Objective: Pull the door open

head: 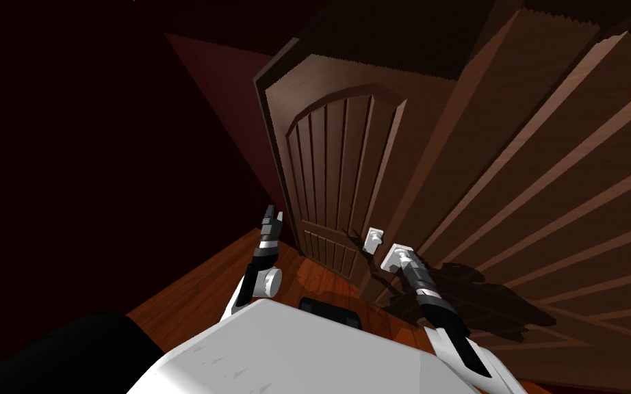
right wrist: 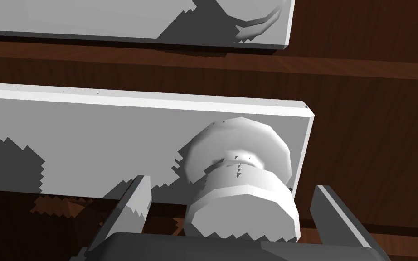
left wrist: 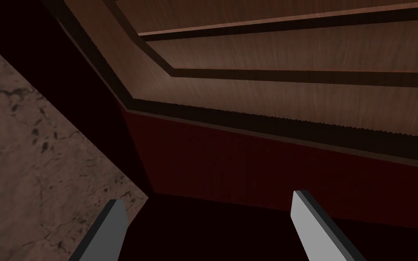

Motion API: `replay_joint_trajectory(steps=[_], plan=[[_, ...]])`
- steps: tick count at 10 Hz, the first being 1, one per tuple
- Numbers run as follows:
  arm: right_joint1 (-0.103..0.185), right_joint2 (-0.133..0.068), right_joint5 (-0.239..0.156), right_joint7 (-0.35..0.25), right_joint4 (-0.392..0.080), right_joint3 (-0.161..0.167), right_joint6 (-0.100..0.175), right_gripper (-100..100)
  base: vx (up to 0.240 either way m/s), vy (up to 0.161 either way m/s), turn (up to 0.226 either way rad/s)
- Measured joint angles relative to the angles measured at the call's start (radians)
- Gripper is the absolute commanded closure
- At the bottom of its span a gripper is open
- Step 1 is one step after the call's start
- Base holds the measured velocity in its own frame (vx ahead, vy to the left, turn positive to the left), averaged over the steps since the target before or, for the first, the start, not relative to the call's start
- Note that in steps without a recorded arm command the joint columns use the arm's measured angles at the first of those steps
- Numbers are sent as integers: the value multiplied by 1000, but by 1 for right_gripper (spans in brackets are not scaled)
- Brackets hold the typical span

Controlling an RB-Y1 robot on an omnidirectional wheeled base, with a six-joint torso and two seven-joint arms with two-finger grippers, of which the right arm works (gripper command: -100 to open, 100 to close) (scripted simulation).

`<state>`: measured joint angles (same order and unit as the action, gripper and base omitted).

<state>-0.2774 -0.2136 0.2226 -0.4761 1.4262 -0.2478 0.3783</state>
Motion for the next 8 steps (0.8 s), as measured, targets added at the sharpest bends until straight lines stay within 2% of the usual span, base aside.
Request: replay_joint_trajectory(steps=[5, 8], plan=[[-1, 2, 1, 0, -1, 4, -1, 100, -21, -6, 7], [-16, -3, 2, -4, 8, 5, 9, 100, -185, -34, 5]])
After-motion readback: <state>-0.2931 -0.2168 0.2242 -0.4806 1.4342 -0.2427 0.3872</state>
